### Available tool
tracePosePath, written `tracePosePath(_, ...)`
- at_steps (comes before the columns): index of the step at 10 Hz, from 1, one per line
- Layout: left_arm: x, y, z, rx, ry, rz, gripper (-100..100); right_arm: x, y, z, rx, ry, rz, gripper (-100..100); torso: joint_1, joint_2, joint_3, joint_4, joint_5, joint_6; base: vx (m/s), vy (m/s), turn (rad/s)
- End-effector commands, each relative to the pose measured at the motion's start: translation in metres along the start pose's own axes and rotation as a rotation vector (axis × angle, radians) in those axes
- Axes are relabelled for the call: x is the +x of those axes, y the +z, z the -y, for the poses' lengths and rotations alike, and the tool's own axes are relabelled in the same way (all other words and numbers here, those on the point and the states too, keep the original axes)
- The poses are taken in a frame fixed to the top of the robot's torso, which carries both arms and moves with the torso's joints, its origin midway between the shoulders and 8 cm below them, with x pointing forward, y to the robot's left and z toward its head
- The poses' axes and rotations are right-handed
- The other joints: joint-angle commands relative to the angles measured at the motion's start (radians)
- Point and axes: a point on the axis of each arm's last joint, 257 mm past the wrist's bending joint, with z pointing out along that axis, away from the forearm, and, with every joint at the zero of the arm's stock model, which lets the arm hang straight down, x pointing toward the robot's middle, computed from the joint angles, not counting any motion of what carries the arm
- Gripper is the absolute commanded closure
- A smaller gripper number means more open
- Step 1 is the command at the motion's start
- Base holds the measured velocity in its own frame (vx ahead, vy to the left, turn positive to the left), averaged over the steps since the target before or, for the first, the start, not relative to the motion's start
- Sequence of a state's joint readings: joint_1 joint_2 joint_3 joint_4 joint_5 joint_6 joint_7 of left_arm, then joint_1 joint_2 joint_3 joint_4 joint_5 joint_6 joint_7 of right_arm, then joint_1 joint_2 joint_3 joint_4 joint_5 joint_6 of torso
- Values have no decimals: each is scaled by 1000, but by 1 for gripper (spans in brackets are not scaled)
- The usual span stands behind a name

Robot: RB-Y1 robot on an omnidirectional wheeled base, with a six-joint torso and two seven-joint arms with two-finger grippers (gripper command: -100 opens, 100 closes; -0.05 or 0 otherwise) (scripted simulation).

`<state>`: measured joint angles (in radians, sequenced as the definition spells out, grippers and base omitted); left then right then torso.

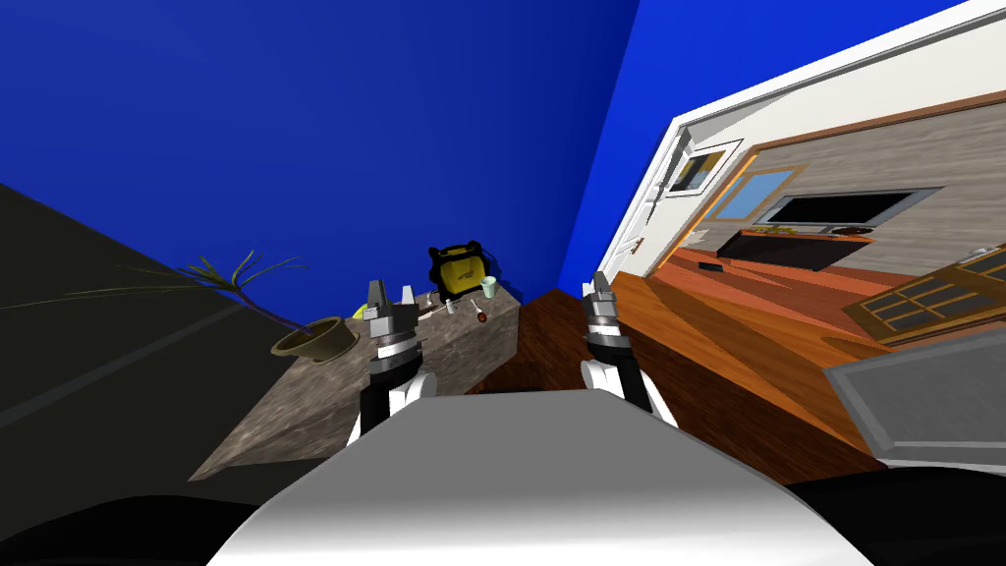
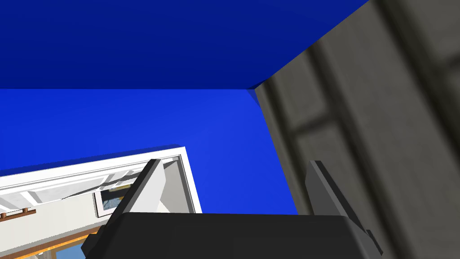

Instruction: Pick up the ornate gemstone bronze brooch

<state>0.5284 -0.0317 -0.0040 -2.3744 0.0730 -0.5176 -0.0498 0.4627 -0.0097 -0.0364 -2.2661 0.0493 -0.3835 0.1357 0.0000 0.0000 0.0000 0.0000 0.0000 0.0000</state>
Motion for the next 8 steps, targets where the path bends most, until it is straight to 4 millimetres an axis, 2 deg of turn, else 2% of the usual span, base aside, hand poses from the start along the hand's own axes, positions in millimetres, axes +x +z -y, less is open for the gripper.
tracePosePath(1, 6, 1, -5, -17, 7, -39, -100, 0, 0, 0, 0, 0, 0, 0, 0, 0, 0, 0, 0, 0, -19, -30, -17)
tracePosePath(8, 25, 5, -43, -152, 35, -154, -100, 0, 0, 0, 0, 0, 0, 0, -4, 3, 2, 1, -1, 0, -48, -64, -19)
